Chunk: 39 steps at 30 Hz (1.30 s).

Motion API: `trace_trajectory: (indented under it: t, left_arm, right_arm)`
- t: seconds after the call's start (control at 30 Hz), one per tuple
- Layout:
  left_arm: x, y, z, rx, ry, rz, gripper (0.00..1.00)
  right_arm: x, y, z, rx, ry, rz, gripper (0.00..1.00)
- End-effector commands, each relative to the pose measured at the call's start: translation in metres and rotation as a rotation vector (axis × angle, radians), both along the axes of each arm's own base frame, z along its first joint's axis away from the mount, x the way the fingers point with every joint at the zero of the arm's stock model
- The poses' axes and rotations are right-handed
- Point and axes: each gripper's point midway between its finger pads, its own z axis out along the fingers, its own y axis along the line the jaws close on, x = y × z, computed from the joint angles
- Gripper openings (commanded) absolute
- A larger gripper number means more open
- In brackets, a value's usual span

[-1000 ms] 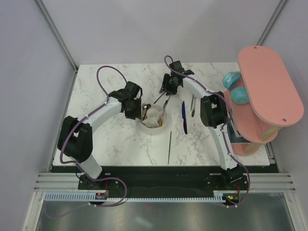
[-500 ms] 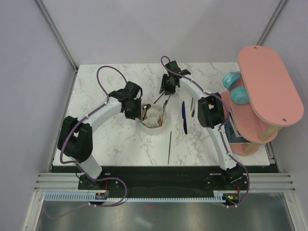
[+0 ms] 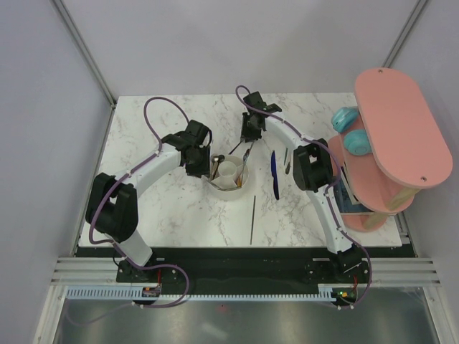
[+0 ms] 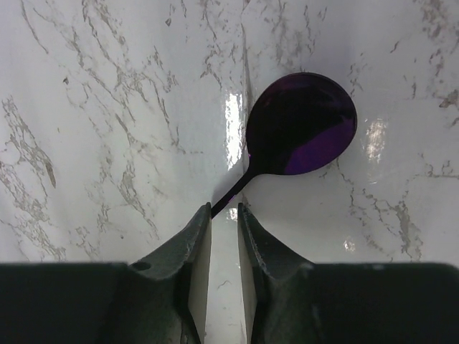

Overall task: Sort the eating utensils into containers
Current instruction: Pick up the spoon from the center of the board.

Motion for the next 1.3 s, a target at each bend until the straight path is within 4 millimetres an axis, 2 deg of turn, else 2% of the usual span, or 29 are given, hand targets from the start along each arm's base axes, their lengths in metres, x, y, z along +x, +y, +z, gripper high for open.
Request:
trace_trajectory:
  t: [0.0,0.2,0.23,0.3,0.33,0.37,0.4,0.5,0.57,0.67,0.7,0.8,0.97,1.13,1.27]
  left_arm:
    - [0.005,0.006,0.017,0.008,-0.050,-0.003,0.40]
    - [0.003,0.007,0.018,0.012,-0.050,-0.001,0.40]
    - [0.003,0.007,0.018,0.012,-0.050,0.000,0.40]
    - [0.002,0.008,0.018,0.012,-0.050,0.000,0.40]
    - [0.001,0.007,0.017,0.013,-0.046,0.000,0.40]
    - [0.001,0.008,0.017,0.012,-0.045,0.001,0.40]
    - [0.001,0.008,0.017,0.012,-0.045,0.001,0.40]
    - [0.002,0.007,0.016,0.011,-0.043,-0.002,0.40]
    - [0.002,0.006,0.016,0.010,-0.042,-0.004,0.40]
    - [0.002,0.007,0.015,0.012,-0.040,-0.002,0.40]
    - [0.002,0.007,0.016,0.011,-0.043,-0.002,0.40]
    - [0.002,0.007,0.016,0.010,-0.042,0.001,0.40]
    - [0.000,0.008,0.016,0.011,-0.043,0.008,0.40]
    - [-0.004,0.011,0.015,0.014,-0.042,0.018,0.40]
    - [-0.006,0.013,0.012,0.018,-0.034,0.021,0.40]
  right_arm:
    - [-0.067,-0.040,-0.065,-0.194,0.279,0.042,0.26]
    - [-0.084,-0.058,-0.067,-0.221,0.333,0.042,0.11]
    - [-0.083,-0.061,-0.058,-0.217,0.321,0.042,0.10]
    - [-0.089,-0.075,-0.058,-0.253,0.329,0.029,0.08]
    - [-0.087,-0.082,-0.048,-0.259,0.314,0.025,0.08]
    - [-0.094,-0.089,-0.050,-0.273,0.331,0.023,0.08]
    - [-0.092,-0.096,-0.042,-0.283,0.315,0.016,0.08]
    - [-0.100,-0.113,-0.041,-0.317,0.331,0.022,0.08]
    - [-0.105,-0.123,-0.043,-0.346,0.340,0.040,0.09]
    - [-0.106,-0.132,-0.039,-0.367,0.332,0.050,0.21]
    - [-0.105,-0.134,-0.035,-0.371,0.323,0.047,0.29]
    - [-0.104,-0.140,-0.038,-0.382,0.330,0.044,0.41]
    - [-0.108,-0.141,-0.048,-0.352,0.377,0.031,0.42]
    - [-0.114,-0.131,-0.055,-0.228,0.447,-0.027,0.40]
    - [-0.101,-0.127,-0.052,-0.184,0.415,-0.053,0.40]
